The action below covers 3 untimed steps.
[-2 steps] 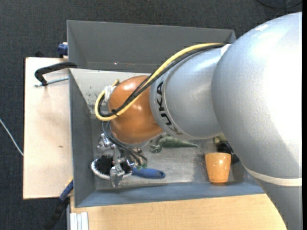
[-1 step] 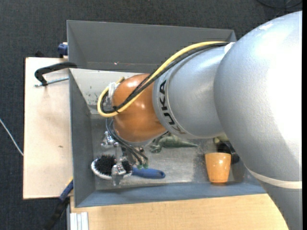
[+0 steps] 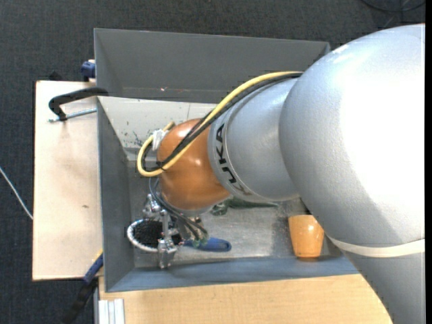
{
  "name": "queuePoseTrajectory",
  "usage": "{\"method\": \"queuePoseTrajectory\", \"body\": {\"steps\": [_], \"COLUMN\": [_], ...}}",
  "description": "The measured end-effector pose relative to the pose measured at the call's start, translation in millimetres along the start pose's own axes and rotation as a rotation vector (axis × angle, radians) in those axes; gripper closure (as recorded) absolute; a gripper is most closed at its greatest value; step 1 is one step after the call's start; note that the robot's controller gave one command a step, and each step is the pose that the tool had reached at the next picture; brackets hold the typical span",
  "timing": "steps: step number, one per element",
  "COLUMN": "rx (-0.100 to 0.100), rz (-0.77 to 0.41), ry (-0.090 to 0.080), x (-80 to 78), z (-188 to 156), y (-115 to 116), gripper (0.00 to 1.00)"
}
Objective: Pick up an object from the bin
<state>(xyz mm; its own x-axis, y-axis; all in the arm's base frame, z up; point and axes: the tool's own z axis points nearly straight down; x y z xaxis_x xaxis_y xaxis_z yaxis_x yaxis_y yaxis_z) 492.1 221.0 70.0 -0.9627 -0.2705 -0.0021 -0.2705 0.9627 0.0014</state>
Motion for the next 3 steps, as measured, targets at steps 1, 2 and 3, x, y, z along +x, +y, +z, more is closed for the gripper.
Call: {"method": "queuePoseTrajectory", "body": {"steps": [1,2,3], "rx": [0.000,0.000,-0.001], "rz": [0.001,0.002,0.003], "ry": [-0.001,-0.004,-0.005], "x": [-1.0,-2.4,-3.9], "z": [-1,-3,-33], "y": [0,0,1], "gripper": [0.00,1.00,1.00]}}
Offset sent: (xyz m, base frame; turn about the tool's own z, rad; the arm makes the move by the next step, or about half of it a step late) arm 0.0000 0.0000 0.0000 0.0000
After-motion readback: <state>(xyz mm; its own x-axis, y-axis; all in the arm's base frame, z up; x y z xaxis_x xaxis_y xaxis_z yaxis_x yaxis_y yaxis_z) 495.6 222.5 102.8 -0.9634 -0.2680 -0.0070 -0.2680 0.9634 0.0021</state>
